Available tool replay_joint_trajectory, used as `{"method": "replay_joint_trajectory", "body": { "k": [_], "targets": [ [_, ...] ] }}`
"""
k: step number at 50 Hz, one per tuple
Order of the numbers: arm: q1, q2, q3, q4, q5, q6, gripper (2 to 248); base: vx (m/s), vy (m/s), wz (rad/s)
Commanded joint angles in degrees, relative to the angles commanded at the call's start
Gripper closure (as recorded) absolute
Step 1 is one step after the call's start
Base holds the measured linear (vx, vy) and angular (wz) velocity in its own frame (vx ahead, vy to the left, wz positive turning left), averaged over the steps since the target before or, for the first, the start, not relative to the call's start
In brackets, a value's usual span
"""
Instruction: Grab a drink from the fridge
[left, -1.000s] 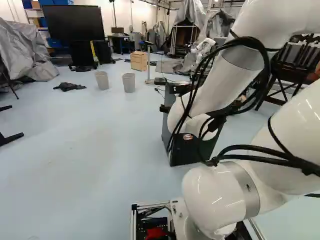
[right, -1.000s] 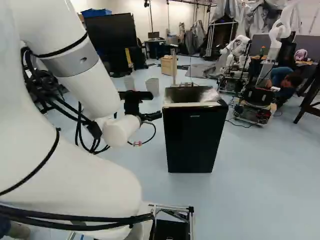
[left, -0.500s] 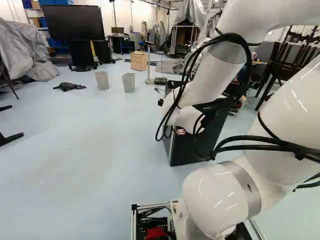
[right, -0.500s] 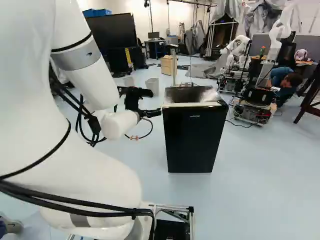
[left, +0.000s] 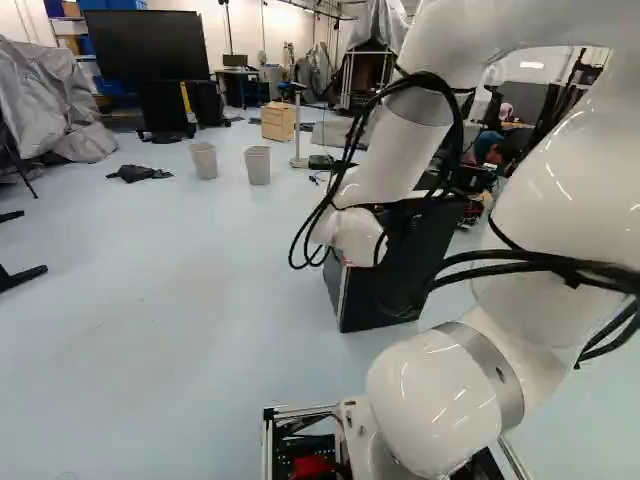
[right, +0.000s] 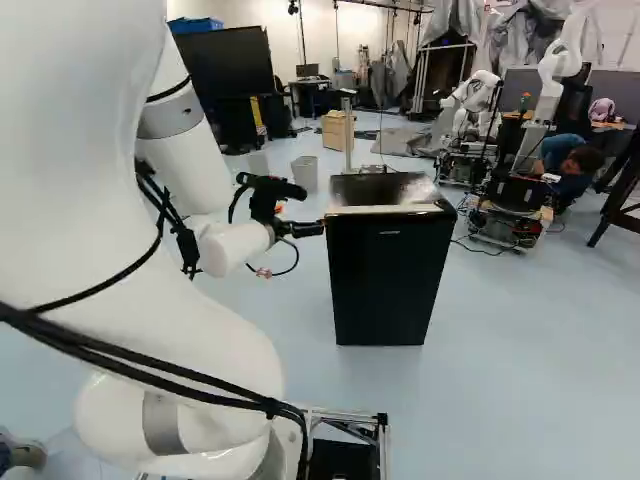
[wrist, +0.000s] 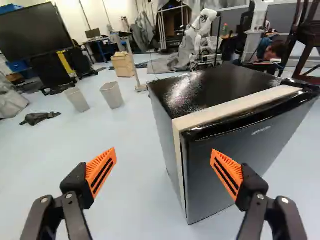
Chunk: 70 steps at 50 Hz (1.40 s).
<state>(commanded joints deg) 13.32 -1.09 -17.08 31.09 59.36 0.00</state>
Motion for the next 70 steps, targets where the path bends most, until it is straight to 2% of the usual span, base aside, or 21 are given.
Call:
{"method": "replay_joint_trajectory", "body": {
  "k": [19, 35, 56, 62, 70],
  "targets": [
    [3.8, -5.7, -2.7, 11.6, 5.2, 0.0, 3, 0.0, 0.0, 0.0],
    [7.1, -9.8, -4.3, 19.5, 10.5, 0.0, 3, 0.0, 0.0, 0.0],
    [11.0, -15.8, -7.1, 27.2, 18.0, 0.0, 3, 0.0, 0.0, 0.0],
    [11.3, -18.3, -9.0, 29.0, 19.7, 0.0, 3, 0.0, 0.0, 0.0],
    [11.1, -21.7, -11.8, 29.6, 20.3, 0.0, 3, 0.0, 0.0, 0.0]
  ]
}}
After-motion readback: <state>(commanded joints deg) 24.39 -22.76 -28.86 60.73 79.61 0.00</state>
